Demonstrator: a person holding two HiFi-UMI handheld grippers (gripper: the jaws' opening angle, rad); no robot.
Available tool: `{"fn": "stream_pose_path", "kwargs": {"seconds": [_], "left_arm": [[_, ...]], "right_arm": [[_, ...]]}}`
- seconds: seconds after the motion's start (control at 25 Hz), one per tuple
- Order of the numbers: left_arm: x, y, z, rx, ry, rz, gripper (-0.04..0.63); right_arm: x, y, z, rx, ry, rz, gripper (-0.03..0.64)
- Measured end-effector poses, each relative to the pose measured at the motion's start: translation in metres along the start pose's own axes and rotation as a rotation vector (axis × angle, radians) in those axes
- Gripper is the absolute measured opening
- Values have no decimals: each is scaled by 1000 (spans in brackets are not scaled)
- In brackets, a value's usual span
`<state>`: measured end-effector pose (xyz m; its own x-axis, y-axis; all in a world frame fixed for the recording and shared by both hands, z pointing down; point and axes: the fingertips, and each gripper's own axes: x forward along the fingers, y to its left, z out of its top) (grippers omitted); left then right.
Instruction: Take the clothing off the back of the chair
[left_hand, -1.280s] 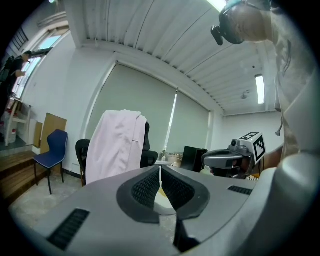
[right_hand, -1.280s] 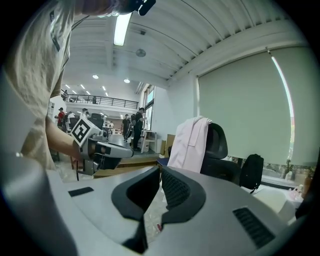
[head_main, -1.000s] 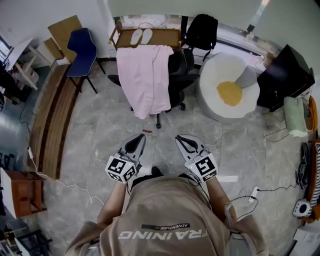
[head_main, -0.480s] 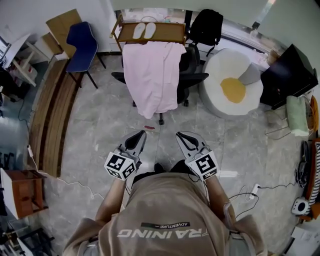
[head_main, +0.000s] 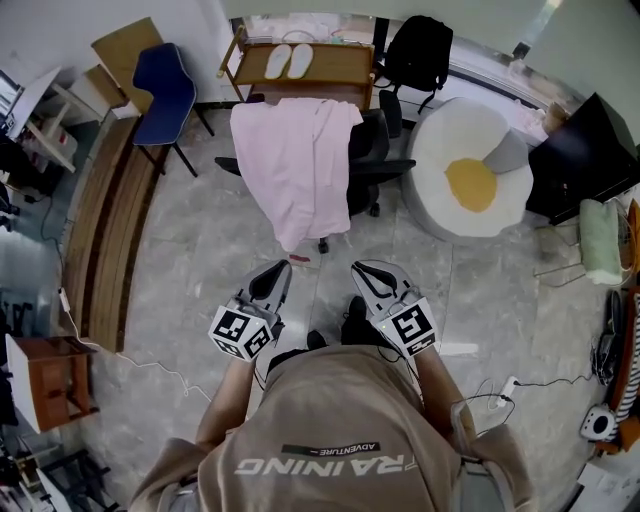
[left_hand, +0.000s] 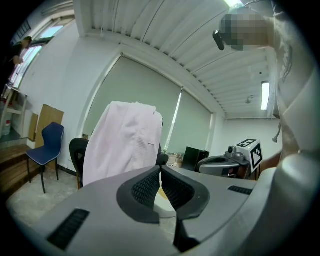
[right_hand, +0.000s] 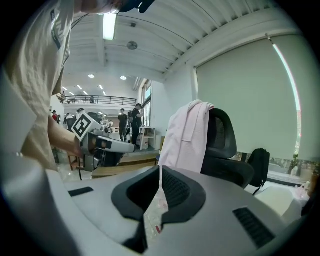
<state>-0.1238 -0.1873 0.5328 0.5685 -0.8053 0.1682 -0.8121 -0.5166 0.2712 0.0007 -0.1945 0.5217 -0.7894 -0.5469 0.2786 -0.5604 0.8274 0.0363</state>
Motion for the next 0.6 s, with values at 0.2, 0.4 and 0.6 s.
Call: {"fn": "stream_pose_path", "kwargs": {"seconds": [0.2,0.4,0.6], "left_arm": [[24,4,13,2,-29,24,21],[51,4,18,-3,-45,56,20],[70,3,22,0,-50,95,21]], "right_arm": [[12,-34,14,-45,-25,40,35],[18,-64,17,-58,-36,75,35],[21,-86,11,-65,-26,119,35]]}}
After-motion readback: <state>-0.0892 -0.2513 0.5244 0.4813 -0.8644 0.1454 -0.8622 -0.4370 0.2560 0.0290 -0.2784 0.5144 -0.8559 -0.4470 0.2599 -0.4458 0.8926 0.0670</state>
